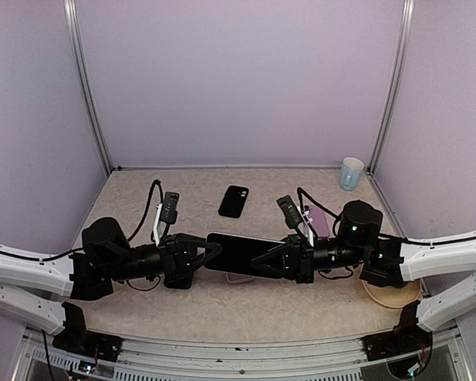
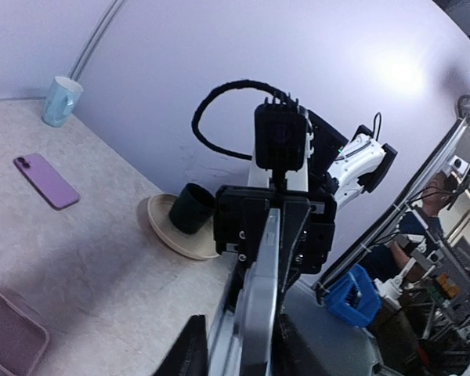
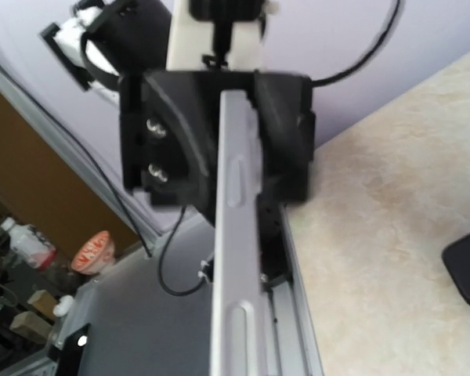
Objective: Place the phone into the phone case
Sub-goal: Pass from the left arm to the right, then adjust the phone case at the center of the board.
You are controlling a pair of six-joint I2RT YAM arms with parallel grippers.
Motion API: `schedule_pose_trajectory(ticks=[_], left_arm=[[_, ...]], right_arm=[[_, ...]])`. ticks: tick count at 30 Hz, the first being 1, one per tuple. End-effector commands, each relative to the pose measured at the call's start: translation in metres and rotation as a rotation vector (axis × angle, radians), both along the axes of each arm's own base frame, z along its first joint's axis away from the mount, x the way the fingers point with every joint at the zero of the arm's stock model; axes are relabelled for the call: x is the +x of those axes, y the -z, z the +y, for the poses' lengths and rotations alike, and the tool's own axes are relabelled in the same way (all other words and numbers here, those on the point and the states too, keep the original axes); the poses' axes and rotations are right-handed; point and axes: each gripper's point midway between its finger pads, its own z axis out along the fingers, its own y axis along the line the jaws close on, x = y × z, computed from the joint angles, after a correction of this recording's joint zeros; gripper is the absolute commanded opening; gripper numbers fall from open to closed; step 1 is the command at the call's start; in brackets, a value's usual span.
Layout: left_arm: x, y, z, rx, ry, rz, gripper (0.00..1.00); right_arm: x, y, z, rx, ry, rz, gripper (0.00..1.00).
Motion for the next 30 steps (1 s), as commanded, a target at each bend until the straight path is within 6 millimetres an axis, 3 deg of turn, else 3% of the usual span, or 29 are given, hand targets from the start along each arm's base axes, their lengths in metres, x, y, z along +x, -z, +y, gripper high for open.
schedule_pose_trajectory(ticks=[1,8,14,19,24,30], left_arm=[[0.03,0.005,0.015,0.004,-0.148,0.026,0.45],[0.048,0.024,0.024,0.054,-0.217,0.055,0.8],[0.055,0.04,0.026,0.082,-0.255,0.096,0.98],[0.06,0.053,0.028,0.099,-0.287,0.144,0.99],[0.07,0.082,0.033,0.151,-0.373,0.25,0.99],[0.074,0.118,0.027,0.226,-0.42,0.354,0.99]], right_arm=[[-0.004,-0.011,-0.008,0.031,0.014,-0.059,0.0],[0.027,0.005,-0.017,-0.097,0.209,-0.052,0.0],[0.056,0.04,-0.02,-0.281,0.361,-0.013,0.0],[0.075,0.079,-0.016,-0.439,0.438,0.022,0.0],[0.092,0.107,-0.023,-0.575,0.534,0.046,0.0],[0.108,0.111,-0.048,-0.632,0.688,0.046,0.0]])
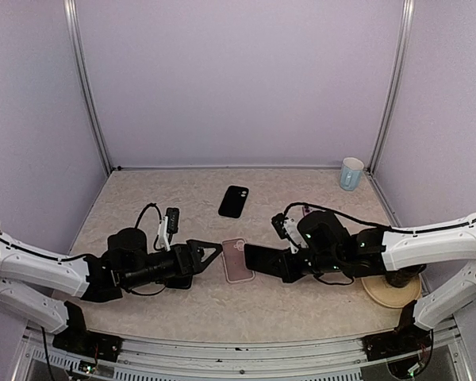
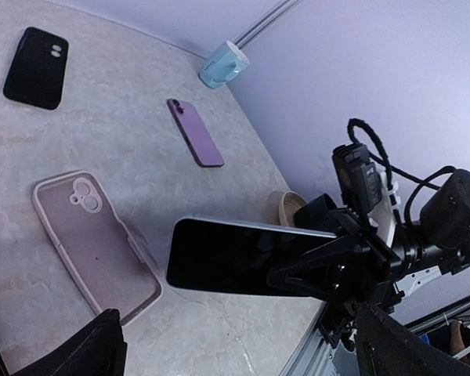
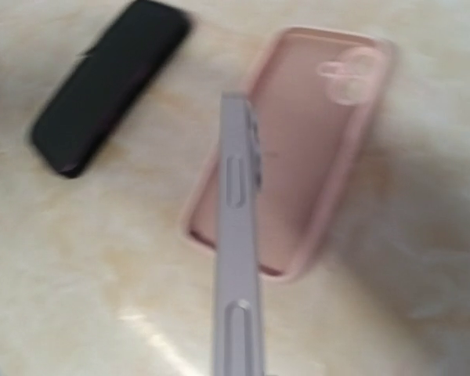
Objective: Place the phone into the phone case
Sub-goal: Adjust the phone case at the center of the board.
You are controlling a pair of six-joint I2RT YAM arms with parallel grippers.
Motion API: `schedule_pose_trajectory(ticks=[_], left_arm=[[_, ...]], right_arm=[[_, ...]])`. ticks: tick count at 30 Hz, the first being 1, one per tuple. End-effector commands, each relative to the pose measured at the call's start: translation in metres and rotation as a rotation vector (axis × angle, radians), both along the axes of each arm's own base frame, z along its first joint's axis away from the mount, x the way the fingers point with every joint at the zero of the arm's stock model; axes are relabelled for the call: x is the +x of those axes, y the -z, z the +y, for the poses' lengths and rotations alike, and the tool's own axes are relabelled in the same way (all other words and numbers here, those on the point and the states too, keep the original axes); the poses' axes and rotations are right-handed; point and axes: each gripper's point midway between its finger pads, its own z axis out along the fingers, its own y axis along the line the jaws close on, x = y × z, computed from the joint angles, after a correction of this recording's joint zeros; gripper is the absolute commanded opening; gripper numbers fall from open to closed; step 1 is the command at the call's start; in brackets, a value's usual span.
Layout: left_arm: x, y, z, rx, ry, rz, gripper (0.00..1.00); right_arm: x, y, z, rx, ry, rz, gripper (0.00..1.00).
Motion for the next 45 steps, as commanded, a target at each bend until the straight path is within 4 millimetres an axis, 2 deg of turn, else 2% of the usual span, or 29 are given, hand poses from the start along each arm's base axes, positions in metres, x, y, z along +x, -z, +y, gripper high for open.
schedule_pose_trajectory(ticks=[1,5,9,16,20,35,42,45], left_arm=[[0.004,0.032,-0.002,0.056,-0.06,0.104,0.99],[0.004,0.057,-0.019,0.112,-0.047,0.163,0.99],[0.006,0.077,-0.032,0.155,-0.045,0.207,0.99],[0.011,0.107,-0.048,0.223,-0.038,0.256,0.99],[0.011,0.117,-0.058,0.233,-0.018,0.277,0.99],[0.016,0.129,-0.109,0.216,0.083,0.304,0.99],[0.026,0.13,-0.144,0.182,0.144,0.288,0.99],[0.032,0.127,-0.151,0.14,0.169,0.276,0.99]], right_arm=[[0.021,-0.023,-0.017,-0.009,0.153,-0.077,0.0],[0.029,-0.026,-0.039,-0.05,0.254,-0.108,0.0],[0.032,-0.038,-0.056,-0.045,0.314,-0.14,0.0],[0.031,-0.052,-0.081,-0.039,0.381,-0.175,0.0],[0.03,-0.056,-0.089,-0.04,0.4,-0.185,0.0],[0.026,-0.065,-0.113,-0.037,0.453,-0.205,0.0],[0.028,-0.067,-0.126,-0.057,0.501,-0.219,0.0],[0.029,-0.069,-0.127,-0.061,0.51,-0.225,0.0]])
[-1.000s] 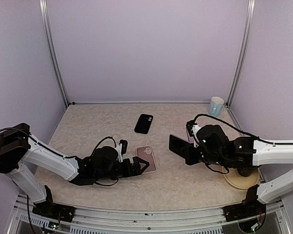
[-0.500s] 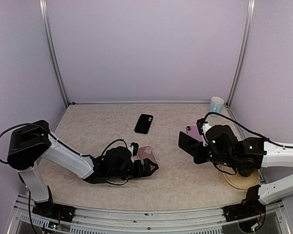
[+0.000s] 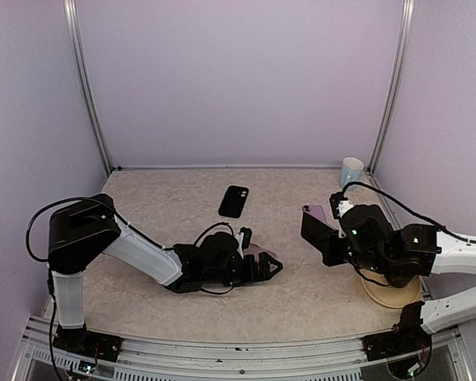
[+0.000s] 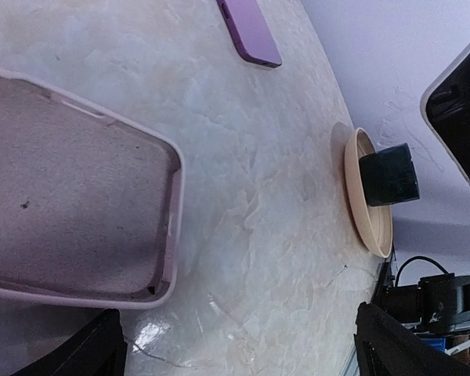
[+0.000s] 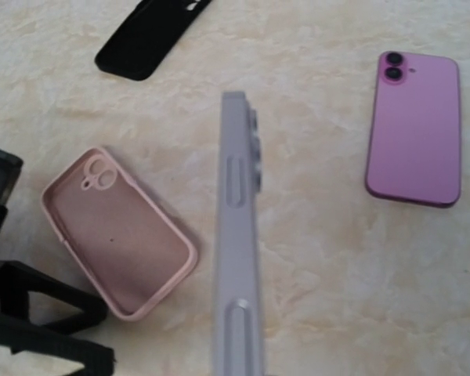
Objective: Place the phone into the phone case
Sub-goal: Adjust the phone case at the center of the board.
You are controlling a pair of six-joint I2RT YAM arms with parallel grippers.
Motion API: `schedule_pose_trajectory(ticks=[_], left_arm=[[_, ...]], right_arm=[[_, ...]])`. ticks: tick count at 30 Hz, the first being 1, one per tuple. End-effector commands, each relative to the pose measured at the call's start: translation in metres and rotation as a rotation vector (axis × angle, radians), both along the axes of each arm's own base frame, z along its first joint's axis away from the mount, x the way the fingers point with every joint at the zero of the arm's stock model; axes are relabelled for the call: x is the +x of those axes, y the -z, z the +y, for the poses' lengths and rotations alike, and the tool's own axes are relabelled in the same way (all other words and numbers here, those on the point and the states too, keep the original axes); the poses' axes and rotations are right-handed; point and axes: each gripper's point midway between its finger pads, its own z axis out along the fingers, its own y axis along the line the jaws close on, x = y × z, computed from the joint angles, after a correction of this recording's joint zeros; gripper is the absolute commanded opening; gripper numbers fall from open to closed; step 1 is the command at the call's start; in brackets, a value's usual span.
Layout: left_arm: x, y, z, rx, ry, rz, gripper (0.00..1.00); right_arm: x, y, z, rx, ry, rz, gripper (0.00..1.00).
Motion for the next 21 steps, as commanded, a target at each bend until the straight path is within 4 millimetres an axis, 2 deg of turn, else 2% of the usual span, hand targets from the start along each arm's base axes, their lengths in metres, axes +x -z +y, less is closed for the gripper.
schedule_pose_trajectory(ticks=[1,3,8,9,11,12,16,18,21], left_arm=[[0.004,-0.004,-0.01,-0.056,0.05,-0.019,0.99],[0.006,-0.014,-0.006,-0.078,0.044,-0.036,0.99],[0.008,-0.041,0.019,-0.083,0.004,-0.081,0.99],[0.007,-0.053,0.025,-0.091,-0.008,-0.098,0.99],[0.005,-0.066,0.038,-0.091,-0.031,-0.121,0.99],[0.005,-0.08,0.046,-0.106,-0.046,-0.142,0.99],[0.001,-0.1,0.079,-0.068,-0.111,-0.189,0.99],[-0.001,-0.102,0.098,-0.037,-0.153,-0.204,0.99],[-0.004,-0.114,0.128,-0.027,-0.223,-0.235,0.99]], right_arm=[[0.005,-0.013,-0.007,0.022,0.049,-0.043,0.0],[0.006,-0.014,-0.006,0.019,0.048,-0.043,0.0],[0.012,-0.015,0.006,0.011,0.013,-0.05,0.0],[0.013,-0.016,0.01,0.009,-0.004,-0.053,0.0],[0.015,-0.017,0.022,0.016,-0.038,-0.061,0.0],[0.017,-0.016,0.028,0.015,-0.053,-0.059,0.0],[0.024,-0.012,0.054,0.015,-0.115,-0.053,0.0],[0.027,-0.008,0.069,0.008,-0.148,-0.044,0.0],[0.034,0.005,0.089,-0.024,-0.185,-0.03,0.0]])
